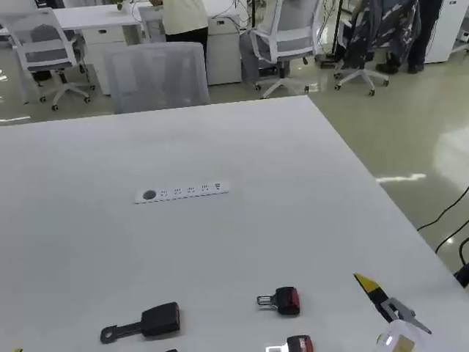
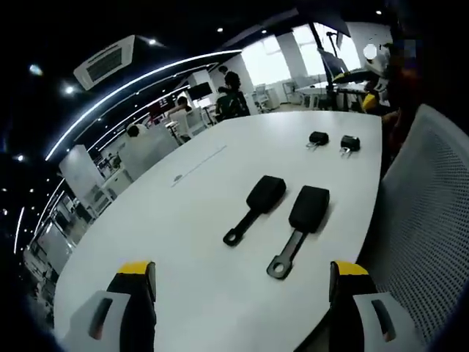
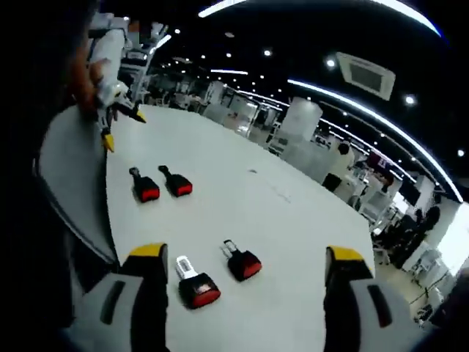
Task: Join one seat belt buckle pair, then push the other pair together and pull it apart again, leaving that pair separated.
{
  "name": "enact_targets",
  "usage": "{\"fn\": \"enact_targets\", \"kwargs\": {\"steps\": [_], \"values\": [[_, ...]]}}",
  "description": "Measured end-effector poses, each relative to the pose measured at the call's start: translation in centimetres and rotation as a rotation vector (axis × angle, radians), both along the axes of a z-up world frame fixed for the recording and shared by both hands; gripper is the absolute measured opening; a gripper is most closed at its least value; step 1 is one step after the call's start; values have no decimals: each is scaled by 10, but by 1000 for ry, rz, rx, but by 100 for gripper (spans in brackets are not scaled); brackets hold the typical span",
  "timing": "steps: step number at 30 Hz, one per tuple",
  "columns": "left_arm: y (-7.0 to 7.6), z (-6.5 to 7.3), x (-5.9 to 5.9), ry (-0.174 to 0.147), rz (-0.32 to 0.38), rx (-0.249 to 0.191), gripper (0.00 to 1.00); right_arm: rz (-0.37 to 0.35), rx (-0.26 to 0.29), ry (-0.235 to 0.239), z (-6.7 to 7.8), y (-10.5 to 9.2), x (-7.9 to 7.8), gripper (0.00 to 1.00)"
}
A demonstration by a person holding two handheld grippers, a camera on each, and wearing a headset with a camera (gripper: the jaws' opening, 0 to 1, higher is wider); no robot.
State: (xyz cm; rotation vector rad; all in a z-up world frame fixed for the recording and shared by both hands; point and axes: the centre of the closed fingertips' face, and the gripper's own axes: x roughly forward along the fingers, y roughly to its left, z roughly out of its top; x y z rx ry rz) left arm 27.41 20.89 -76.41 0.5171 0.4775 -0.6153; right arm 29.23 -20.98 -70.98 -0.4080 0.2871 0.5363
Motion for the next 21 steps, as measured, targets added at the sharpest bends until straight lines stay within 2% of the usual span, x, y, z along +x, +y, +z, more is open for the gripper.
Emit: {"fn": "enact_targets", "kwargs": {"steps": [2,4,7,9,12,14,17,19,21], "values": [[-1,-2,-1,11,-3,3,100,-38,46,-4,7,-5,1,98],[-2,-2,-2,12,-7,3,100,-63,23,9,6,-14,1,99],[-1,-2,-2,10,-6,7,100,-81,32,23,5,-21,2,99],[1,-3,-1,11,-7,14,100,-82,15,39,1,-24,1,98],[2,-5,-1,17,-6,21,100,-64,11,27,4,-23,1,94],[3,-4,-1,14,-4,24,100,-56,-22,19,3,-25,3,94],[4,-2,0,3,-2,27,100,-52,-1,21,2,-24,4,96],[3,-3,0,1,-6,36,100,-64,-3,31,-2,-25,4,100],[4,-4,0,2,-6,38,100,-58,21,49,-6,-21,1,100]]}}
